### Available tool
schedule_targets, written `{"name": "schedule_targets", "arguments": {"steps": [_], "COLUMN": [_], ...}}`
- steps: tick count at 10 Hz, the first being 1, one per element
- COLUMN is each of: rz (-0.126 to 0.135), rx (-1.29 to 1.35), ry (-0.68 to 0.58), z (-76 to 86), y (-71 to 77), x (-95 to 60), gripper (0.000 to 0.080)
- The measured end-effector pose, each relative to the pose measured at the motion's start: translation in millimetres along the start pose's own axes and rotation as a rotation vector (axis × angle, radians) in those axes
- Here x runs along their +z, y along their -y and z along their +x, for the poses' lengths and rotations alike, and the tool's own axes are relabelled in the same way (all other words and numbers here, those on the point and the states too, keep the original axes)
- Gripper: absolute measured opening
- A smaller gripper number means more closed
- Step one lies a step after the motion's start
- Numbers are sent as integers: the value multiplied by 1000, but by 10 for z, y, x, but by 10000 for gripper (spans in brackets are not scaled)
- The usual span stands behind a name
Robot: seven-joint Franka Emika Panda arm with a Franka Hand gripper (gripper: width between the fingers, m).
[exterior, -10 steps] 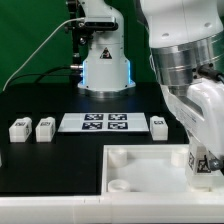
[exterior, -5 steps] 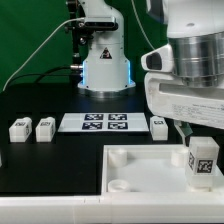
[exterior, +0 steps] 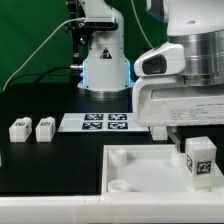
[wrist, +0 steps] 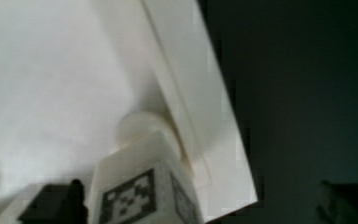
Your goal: Assemble one leg
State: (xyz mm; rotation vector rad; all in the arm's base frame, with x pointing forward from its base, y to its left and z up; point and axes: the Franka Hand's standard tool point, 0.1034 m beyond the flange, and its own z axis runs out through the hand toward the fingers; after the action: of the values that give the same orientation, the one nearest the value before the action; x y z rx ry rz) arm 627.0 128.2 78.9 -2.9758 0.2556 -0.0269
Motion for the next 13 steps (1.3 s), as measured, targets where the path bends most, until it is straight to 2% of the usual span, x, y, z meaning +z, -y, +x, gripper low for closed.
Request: {"name": "schedule_targets", "arguments": {"steps": [3,5,6,7,8,9,10,13], "rz": [-4,-3,-3,-1,1,1,3,8], "rx": [-281,-285,-251,-229,-110,-22,71,318], "ry": [1,2,2,2,2,2,2,4], "z": [30,29,29,28,26,25,26,26], "y": [-121,-119,-120,-119,-111,-110,-110,-112], "x": [30,32,32,32,33,33,33,35], "gripper": [649,649,536,536,348,348,295,295]}}
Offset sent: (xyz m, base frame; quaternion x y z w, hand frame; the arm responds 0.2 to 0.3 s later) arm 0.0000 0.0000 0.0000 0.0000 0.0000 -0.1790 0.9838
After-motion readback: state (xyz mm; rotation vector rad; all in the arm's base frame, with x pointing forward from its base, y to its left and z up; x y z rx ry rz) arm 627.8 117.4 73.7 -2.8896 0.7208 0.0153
